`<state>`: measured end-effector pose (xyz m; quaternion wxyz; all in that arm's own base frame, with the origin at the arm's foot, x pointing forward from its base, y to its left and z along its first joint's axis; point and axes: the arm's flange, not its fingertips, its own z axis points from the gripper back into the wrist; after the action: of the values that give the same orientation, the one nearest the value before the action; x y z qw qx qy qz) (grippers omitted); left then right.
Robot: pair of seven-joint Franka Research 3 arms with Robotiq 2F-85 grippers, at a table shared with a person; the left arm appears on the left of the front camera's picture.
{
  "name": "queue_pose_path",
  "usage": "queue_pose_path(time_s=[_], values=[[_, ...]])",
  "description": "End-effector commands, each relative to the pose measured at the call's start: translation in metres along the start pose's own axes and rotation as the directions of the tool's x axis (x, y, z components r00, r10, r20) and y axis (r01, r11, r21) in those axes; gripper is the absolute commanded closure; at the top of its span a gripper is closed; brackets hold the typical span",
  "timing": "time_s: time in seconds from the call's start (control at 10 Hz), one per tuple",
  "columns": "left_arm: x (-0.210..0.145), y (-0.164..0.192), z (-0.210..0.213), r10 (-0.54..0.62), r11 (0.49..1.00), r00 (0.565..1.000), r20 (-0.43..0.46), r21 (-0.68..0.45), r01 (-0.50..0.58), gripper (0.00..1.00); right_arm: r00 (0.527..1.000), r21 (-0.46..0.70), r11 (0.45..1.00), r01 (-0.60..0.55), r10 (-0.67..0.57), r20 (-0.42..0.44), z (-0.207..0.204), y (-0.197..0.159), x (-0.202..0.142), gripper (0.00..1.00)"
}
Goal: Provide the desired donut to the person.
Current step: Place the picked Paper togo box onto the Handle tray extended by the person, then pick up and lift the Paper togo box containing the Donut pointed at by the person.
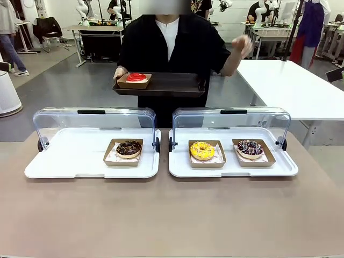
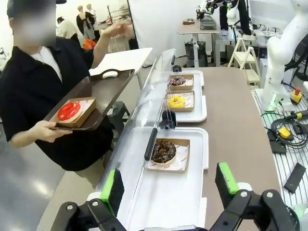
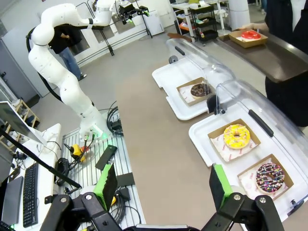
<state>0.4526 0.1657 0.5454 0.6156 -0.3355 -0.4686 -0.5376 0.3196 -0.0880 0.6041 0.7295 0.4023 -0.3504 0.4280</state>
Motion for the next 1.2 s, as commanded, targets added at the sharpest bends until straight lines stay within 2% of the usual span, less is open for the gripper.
queue_pose_path(time_s=[0.0, 0.2, 0.3, 1.1], values=[[-0.0021, 0.0002, -0.0011, 0.025, 1.000, 1.000, -0.001, 0.008, -0.025, 0.00, 1.000, 0.012, 1.000, -0.016, 0.015, 0.024, -0.0009, -0.0011, 0.0024, 0.00], [-0.0032, 0.0014, -0.0004, 0.062, 0.998, 0.998, -0.003, 0.003, -0.062, 0.00, 1.000, 0.012, 1.000, -0.016, 0.015, 0.024, -0.0009, -0.0011, 0.0024, 0.00], [-0.0053, 0.0014, 0.0001, 0.020, 1.000, 1.000, 0.000, 0.000, -0.020, 0.00, 1.000, 0.012, 1.000, -0.016, 0.015, 0.024, -0.0009, -0.0011, 0.0024, 0.00], [-0.0053, 0.0014, 0.0001, 0.020, 1.000, 1.000, 0.000, 0.000, -0.020, 0.00, 1.000, 0.012, 1.000, -0.016, 0.015, 0.024, -0.0009, -0.0011, 0.0024, 0.00]])
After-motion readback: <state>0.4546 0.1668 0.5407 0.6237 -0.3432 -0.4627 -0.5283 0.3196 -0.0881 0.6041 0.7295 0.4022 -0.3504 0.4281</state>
